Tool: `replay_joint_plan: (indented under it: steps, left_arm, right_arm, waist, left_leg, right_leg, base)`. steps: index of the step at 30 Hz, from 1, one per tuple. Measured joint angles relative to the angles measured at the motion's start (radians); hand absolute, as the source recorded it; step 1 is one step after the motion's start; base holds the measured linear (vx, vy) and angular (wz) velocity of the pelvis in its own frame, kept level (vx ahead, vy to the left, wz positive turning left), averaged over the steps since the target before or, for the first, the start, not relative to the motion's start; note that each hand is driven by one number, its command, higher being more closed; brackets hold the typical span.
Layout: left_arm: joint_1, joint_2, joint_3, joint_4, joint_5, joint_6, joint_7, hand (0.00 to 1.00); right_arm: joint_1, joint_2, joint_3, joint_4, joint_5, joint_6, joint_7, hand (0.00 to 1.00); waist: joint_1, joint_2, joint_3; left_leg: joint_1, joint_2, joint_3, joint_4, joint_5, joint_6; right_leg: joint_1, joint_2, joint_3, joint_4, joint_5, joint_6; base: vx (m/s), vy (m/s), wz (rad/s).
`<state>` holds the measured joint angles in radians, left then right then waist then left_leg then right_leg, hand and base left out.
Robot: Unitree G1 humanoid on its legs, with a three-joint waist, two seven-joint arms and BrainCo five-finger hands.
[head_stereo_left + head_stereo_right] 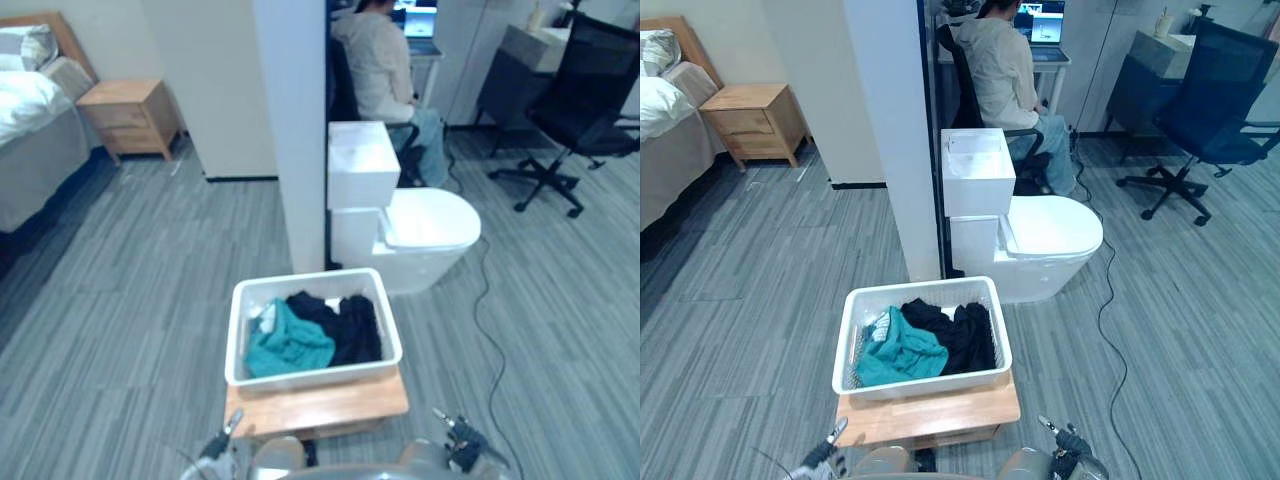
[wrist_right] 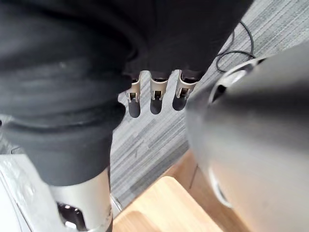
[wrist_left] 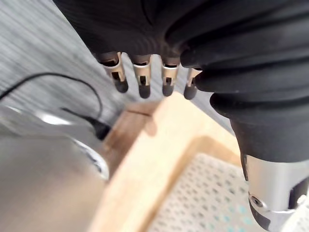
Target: Pick up the laundry basket with both hands and put the clothes into the washing machine.
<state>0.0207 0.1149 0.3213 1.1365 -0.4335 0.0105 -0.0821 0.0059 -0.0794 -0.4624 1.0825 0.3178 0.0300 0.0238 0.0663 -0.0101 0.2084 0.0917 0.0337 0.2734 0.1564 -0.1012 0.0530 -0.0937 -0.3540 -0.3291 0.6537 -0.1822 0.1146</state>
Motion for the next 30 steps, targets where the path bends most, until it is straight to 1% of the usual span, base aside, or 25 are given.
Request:
replay_joint_plan:
  steps: [1,2,3,4,5,6,7,8,10,12,13,15,18,21,22,25,27,28,29,30]
  left_arm:
    - [-0.002,0.014,0.005,-0.006,-0.013,-0.005,0.001,0.0]
    - [-0.001,0.027,0.013,-0.006,-0.021,-0.009,0.001,0.0]
    - [-0.002,0.03,0.043,-0.005,-0.029,-0.009,0.002,0.0]
    - [-0.001,0.007,0.079,-0.005,-0.031,-0.009,0.012,0.0]
    - [0.0,-0.023,0.097,-0.008,-0.031,-0.015,0.02,0.0]
    - [0.003,-0.04,0.118,-0.006,-0.03,-0.016,0.019,0.0]
    - [0.013,-0.07,0.149,-0.003,-0.029,-0.015,0.02,0.0]
    - [0.035,-0.091,0.172,-0.001,-0.029,-0.015,0.018,0.0]
    - [0.057,-0.097,0.197,0.002,-0.023,-0.014,0.017,0.0]
    - [0.118,-0.094,0.247,0.005,0.018,-0.006,0.016,0.0]
    - [0.128,-0.093,0.258,0.006,0.03,-0.003,0.016,0.0]
    - [0.162,-0.091,0.276,0.01,0.054,0.007,0.017,0.0]
    - [0.17,-0.085,0.282,0.006,0.049,0.008,0.018,0.0]
    - [0.169,-0.063,0.327,-0.038,0.029,0.008,0.023,0.0]
    - [0.168,-0.048,0.348,-0.086,0.006,0.006,0.025,0.0]
    - [0.153,0.014,0.352,-0.21,-0.028,-0.002,0.044,0.0]
    - [0.114,0.092,0.349,-0.303,-0.024,-0.024,0.062,0.0]
    - [0.101,0.111,0.348,-0.324,-0.023,-0.03,0.067,0.0]
    - [0.065,0.149,0.344,-0.356,-0.003,-0.051,0.083,0.0]
    - [0.007,0.183,0.333,-0.373,0.017,-0.067,0.099,0.0]
  right_arm:
    - [0.004,0.005,-0.041,-0.003,0.017,0.0,-0.005,0.0]
    - [0.004,0.008,-0.058,-0.008,0.029,-0.001,-0.01,0.0]
    - [0.002,0.013,-0.085,-0.012,0.037,-0.003,-0.022,0.0]
    - [0.003,0.011,-0.115,-0.034,0.046,-0.004,-0.035,0.0]
    - [0.009,0.011,-0.13,-0.08,0.06,-0.011,-0.048,0.0]
    - [0.01,0.01,-0.139,-0.103,0.066,-0.014,-0.051,0.0]
    - [0.013,0.011,-0.155,-0.147,0.067,-0.016,-0.051,0.0]
    - [0.022,0.011,-0.169,-0.192,0.067,-0.022,-0.06,0.0]
    - [0.024,0.011,-0.17,-0.224,0.067,-0.025,-0.065,0.0]
    - [0.02,0.013,-0.168,-0.276,0.065,-0.025,-0.067,0.0]
    - [0.019,0.013,-0.167,-0.29,0.064,-0.026,-0.067,0.0]
    - [0.026,0.013,-0.162,-0.338,0.059,-0.026,-0.067,0.0]
    - [0.048,0.016,-0.143,-0.416,0.034,-0.023,-0.067,0.0]
    - [0.05,0.016,-0.102,-0.509,0.022,-0.023,-0.065,0.0]
    - [0.049,0.007,-0.08,-0.534,0.007,-0.024,-0.065,0.0]
    - [0.025,-0.032,-0.013,-0.545,-0.014,-0.024,-0.06,0.0]
    - [-0.011,-0.063,0.087,-0.543,-0.015,-0.025,-0.053,0.0]
    - [-0.023,-0.07,0.113,-0.54,-0.015,-0.025,-0.047,0.0]
    - [-0.05,-0.086,0.164,-0.532,-0.015,-0.025,-0.037,0.0]
    - [-0.082,-0.094,0.214,-0.519,-0.014,-0.026,-0.03,0.0]
  waist:
    - [0.0,-0.021,-0.014]
    - [0.0,-0.034,-0.02]
    - [-0.001,-0.061,-0.024]
    - [-0.004,-0.051,-0.03]
    - [-0.004,-0.031,-0.031]
    - [-0.004,-0.022,-0.032]
    - [-0.004,-0.008,-0.038]
    - [-0.001,0.0,-0.044]
    - [0.005,0.0,-0.046]
    - [0.01,-0.011,-0.074]
    - [0.013,-0.012,-0.08]
    - [0.028,-0.012,-0.1]
    - [0.029,-0.013,-0.108]
    - [0.029,-0.014,-0.112]
    - [0.029,-0.015,-0.117]
    - [0.033,-0.015,-0.118]
    - [0.035,-0.014,-0.116]
    - [0.036,-0.015,-0.113]
    - [0.042,-0.015,-0.1]
    - [0.057,-0.014,-0.078]
  left_leg:
    - [-0.001,0.0,0.0,-0.007,-0.008,-0.013]
    - [-0.002,-0.002,-0.001,-0.009,-0.014,-0.024]
    - [0.001,-0.006,-0.008,-0.009,-0.023,-0.041]
    - [0.009,0.012,-0.027,-0.028,-0.019,-0.063]
    - [0.009,0.029,-0.038,-0.051,-0.007,-0.083]
    - [0.01,0.037,-0.044,-0.058,-0.003,-0.088]
    - [0.012,0.05,-0.06,-0.073,0.003,-0.097]
    - [0.032,0.063,-0.088,-0.091,0.01,-0.109]
    - [0.046,0.07,-0.1,-0.108,0.014,-0.116]
    - [0.042,0.077,-0.11,-0.121,0.018,-0.123]
    - [0.041,0.077,-0.11,-0.123,0.018,-0.123]
    - [0.038,0.075,-0.112,-0.132,0.019,-0.123]
    - [0.024,0.069,-0.138,-0.151,0.024,-0.13]
    - [0.017,0.069,-0.154,-0.153,0.026,-0.131]
    - [0.01,0.068,-0.163,-0.15,0.027,-0.132]
    - [-0.005,0.067,-0.181,-0.143,0.027,-0.132]
    - [-0.044,0.058,-0.197,-0.127,0.027,-0.132]
    - [-0.058,0.057,-0.202,-0.117,0.027,-0.132]
    - [-0.081,0.056,-0.217,-0.101,0.027,-0.132]
    - [-0.097,0.056,-0.224,-0.079,0.027,-0.132]
  right_leg:
    - [0.004,0.04,0.031,-0.241,0.084,0.026]
    - [0.002,0.054,0.048,-0.323,0.173,0.011]
    - [0.004,0.064,0.059,-0.382,0.259,0.005]
    - [0.035,0.081,0.043,-0.421,0.239,0.006]
    - [0.05,0.103,0.016,-0.457,0.24,0.004]
    - [0.064,0.114,0.003,-0.483,0.24,0.003]
    - [0.095,0.134,-0.025,-0.53,0.239,0.001]
    - [0.142,0.155,-0.059,-0.58,0.243,-0.004]
    - [0.174,0.17,-0.076,-0.612,0.247,-0.011]
    - [0.197,0.189,-0.089,-0.667,0.256,-0.018]
    - [0.198,0.192,-0.089,-0.673,0.256,-0.018]
    - [0.202,0.194,-0.094,-0.692,0.258,-0.016]
    - [0.2,0.191,-0.117,-0.703,0.259,-0.014]
    - [0.201,0.194,-0.127,-0.712,0.263,-0.012]
    - [0.2,0.195,-0.136,-0.712,0.263,-0.012]
    - [0.194,0.195,-0.146,-0.712,0.263,-0.012]
    - [0.176,0.194,-0.165,-0.714,0.263,-0.012]
    - [0.17,0.194,-0.169,-0.714,0.263,-0.012]
    - [0.159,0.195,-0.179,-0.713,0.266,-0.015]
    - [0.153,0.196,-0.189,-0.713,0.27,-0.021]
  base:
    - [0.3,-0.148,0.11]
    - [0.29,-0.211,0.1]
    - [0.3,-0.254,0.12]
    - [0.34,-0.281,0.24]
    - [0.26,-0.22,0.26]
    - [0.22,-0.185,0.33]
    - [0.23,-0.205,0.48]
    - [0.18,-0.168,0.49]
    - [0.11,-0.105,0.32]
    - [0.04,-0.09,0.14]
    - [0.04,-0.041,0.02]
    - [0.01,-0.004,0.05]
    - [0.0,0.006,0.2]
    - [0.01,-0.002,0.11]
    - [0.03,-0.003,0.18]
    - [0.02,0.005,0.13]
    - [0.0,0.014,0.22]
    - [0.0,0.011,0.24]
    - [0.01,-0.002,0.25]
    - [0.01,-0.008,0.23]
